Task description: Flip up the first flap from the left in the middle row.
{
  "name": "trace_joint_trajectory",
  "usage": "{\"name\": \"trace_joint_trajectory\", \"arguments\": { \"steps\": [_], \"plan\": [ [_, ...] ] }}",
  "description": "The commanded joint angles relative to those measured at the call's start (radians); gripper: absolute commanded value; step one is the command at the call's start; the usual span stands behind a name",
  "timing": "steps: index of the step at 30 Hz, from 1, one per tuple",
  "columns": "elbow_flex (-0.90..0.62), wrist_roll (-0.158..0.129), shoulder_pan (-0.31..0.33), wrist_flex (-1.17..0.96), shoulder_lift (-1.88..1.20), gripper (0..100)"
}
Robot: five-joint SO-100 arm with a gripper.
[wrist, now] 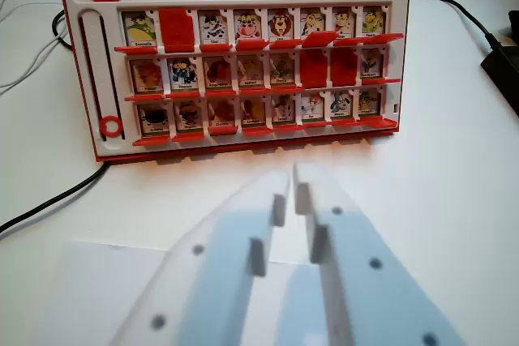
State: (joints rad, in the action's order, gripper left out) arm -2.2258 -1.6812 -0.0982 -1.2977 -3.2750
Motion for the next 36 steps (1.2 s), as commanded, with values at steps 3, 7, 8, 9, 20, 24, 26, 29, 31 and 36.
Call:
{"name": "trace_joint_trajectory", "arguments": {
  "steps": [3, 7, 8, 9, 20, 24, 26, 29, 31, 36],
  "plan": [
    [0.086, -0.005, -0.003, -0.015, 0.002, 0],
    [0.091, 0.008, -0.003, -0.014, 0.002, 0],
    [0.092, 0.008, -0.003, -0.014, 0.002, 0],
    [0.095, 0.008, -0.003, -0.014, 0.002, 0],
    [0.107, 0.017, -0.006, -0.018, 0.002, 0],
    [0.095, 0.035, -0.02, -0.044, 0.002, 0],
    [0.089, 0.04, -0.02, -0.04, 0.002, 0],
    [0.081, 0.055, -0.02, -0.026, 0.002, 0],
    [0.101, 0.078, -0.006, -0.018, 0.002, 0],
    [0.127, 0.067, -0.02, -0.044, 0.002, 0]
  ]
}}
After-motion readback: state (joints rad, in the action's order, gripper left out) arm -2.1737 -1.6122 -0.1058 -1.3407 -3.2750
